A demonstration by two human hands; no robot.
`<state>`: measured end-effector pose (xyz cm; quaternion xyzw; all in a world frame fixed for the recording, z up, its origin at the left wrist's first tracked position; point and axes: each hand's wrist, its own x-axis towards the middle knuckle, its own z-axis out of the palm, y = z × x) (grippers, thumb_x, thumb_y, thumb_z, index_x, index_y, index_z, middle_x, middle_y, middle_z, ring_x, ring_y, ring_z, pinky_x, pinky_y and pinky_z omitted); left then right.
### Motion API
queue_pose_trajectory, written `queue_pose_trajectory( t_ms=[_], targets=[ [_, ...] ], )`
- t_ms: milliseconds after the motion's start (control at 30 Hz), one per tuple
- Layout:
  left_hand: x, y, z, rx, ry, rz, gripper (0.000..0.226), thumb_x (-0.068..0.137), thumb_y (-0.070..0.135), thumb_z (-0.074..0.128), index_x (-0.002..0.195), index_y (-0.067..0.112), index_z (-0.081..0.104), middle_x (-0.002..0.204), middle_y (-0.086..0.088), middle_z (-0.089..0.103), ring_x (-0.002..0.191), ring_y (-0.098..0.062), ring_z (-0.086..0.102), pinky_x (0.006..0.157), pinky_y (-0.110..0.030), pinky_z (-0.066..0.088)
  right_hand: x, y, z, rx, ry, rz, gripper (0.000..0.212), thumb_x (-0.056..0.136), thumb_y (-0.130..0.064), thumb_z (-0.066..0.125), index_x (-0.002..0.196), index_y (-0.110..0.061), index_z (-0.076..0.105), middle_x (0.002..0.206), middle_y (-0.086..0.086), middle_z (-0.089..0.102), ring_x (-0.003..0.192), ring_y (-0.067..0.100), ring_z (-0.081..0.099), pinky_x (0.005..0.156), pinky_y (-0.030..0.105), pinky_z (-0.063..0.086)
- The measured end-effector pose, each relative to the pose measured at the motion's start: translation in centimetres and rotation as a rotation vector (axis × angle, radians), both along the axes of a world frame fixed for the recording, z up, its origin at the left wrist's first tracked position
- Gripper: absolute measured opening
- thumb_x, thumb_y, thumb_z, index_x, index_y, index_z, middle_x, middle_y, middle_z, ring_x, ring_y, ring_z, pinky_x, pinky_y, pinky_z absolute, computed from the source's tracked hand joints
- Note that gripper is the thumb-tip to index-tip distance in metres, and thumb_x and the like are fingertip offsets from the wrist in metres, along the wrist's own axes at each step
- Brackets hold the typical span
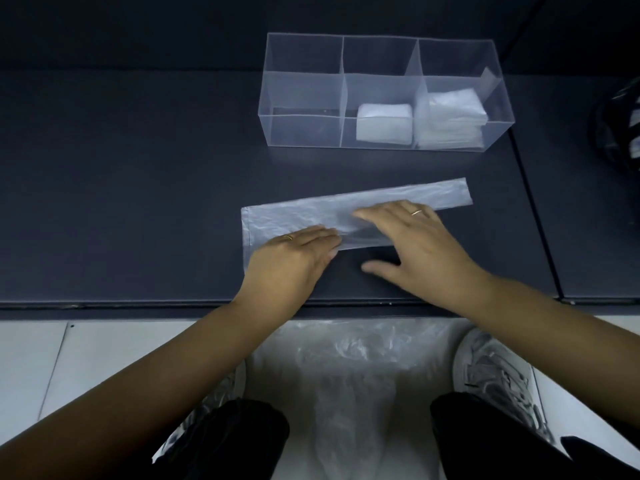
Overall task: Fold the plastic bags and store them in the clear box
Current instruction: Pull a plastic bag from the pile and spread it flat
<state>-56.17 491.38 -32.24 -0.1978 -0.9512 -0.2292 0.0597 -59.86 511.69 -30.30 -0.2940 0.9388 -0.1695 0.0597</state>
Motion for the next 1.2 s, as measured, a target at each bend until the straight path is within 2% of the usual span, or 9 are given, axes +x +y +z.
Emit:
queue_pose_trajectory(
  t_ms=[133,333,467,600,700,833,933,1100,1200],
  targets=[
    [-0.4,-1.9,1.0,0.034,-0.134,0.068,0.023,0.093,0.018,0.06,0.113,0.02,0.071,0.111,0.001,0.072,0.104,-0.019,0.066,0.087,-0.022,0.046,-1.9,0.9,-1.0,-0.338,-0.186,-0.214,0.005,0.087,-0.012,0.066,0.089,-0.016,0.067,0.089,-0.006,0.068,0.088,0.009,0.062,0.085,0.024,0.046],
    [-1.3,-7.6,2.3,0.513,-0.551,0.411,0.011,0.089,0.026,0.065,0.087,0.031,0.074,0.078,0.029,0.07,0.076,0.015,0.062,0.068,0.001,0.04,-4.7,1.3,-1.8,-0.462,-0.406,-0.449,0.017,0.087,-0.023,0.068,0.077,-0.009,0.065,0.073,-0.009,0.07,0.07,0.0,0.061,0.071,0.017,0.045],
    [-2.1,-9.7,2.5,0.753,-0.719,0.615,0.019,0.094,0.015,0.058,0.081,0.021,0.071,0.078,0.001,0.075,0.072,-0.009,0.072,0.066,-0.016,0.054,-5.7,0.9,-2.1,-0.549,-0.501,-0.536,0.026,0.083,-0.02,0.072,0.087,0.004,0.065,0.082,0.015,0.073,0.075,0.021,0.069,0.077,0.036,0.052],
    [-1.6,-8.3,2.3,0.352,-0.179,0.707,0.018,0.094,0.013,0.053,0.096,0.017,0.07,0.097,-0.004,0.073,0.085,-0.019,0.069,0.085,-0.032,0.051,-5.9,0.5,-2.1,-0.535,-0.503,-0.58,0.04,0.08,-0.021,0.073,0.085,0.015,0.056,0.086,0.031,0.065,0.066,0.017,0.052,0.067,0.031,0.038],
    [-0.2,-3.8,2.3,0.099,0.138,0.295,0.028,0.091,0.009,0.048,0.109,0.008,0.069,0.109,-0.01,0.068,0.1,-0.028,0.061,0.093,-0.034,0.043,-6.1,0.5,-2.3,-0.514,-0.498,-0.598,0.045,0.078,-0.022,0.074,0.081,0.016,0.051,0.069,0.024,0.059,0.066,0.017,0.044,0.065,0.03,0.033],
    [0.1,0.0,0.4,-0.241,-0.166,-0.014,0.067,0.096,0.051,0.023,0.147,0.009,0.032,0.155,-0.008,0.029,0.146,-0.024,0.02,0.12,-0.042,0.012,-6.3,0.2,-2.4,-0.486,-0.472,-0.606,0.041,0.077,-0.018,0.074,0.074,0.015,0.049,0.065,0.019,0.048,0.065,0.018,0.041,0.064,0.031,0.032],
    [0.1,-0.1,-1.7,-0.473,-0.261,0.015,0.082,0.086,0.067,-0.004,0.153,0.019,-0.003,0.161,0.001,-0.007,0.147,-0.019,-0.012,0.118,-0.05,-0.004,-6.4,-0.1,-2.0,-0.418,-0.454,-0.611,0.024,0.079,-0.015,0.072,0.071,0.0,0.055,0.068,0.016,0.05,0.065,0.02,0.045,0.064,0.03,0.034],
    [0.2,0.0,-2.4,-0.505,-0.27,0.04,0.08,0.087,0.066,-0.003,0.153,0.02,0.0,0.161,0.003,-0.004,0.148,-0.02,-0.006,0.115,-0.059,-0.001,-2.9,-2.5,-0.7,-0.217,0.184,-0.317,0.04,0.086,-0.01,0.057,0.126,-0.006,0.055,0.121,0.015,0.055,0.112,0.031,0.051,0.099,0.038,0.039],
    [0.3,0.1,-2.5,-0.484,-0.265,0.033,0.079,0.087,0.066,-0.002,0.151,0.021,-0.004,0.159,0.005,-0.009,0.148,-0.019,-0.009,0.113,-0.063,-0.003,-0.6,-3.8,-2.1,-0.094,0.003,0.069,0.05,0.1,-0.022,0.041,0.147,-0.006,0.032,0.154,0.012,0.031,0.143,0.024,0.025,0.119,0.036,0.015]
  ],
)
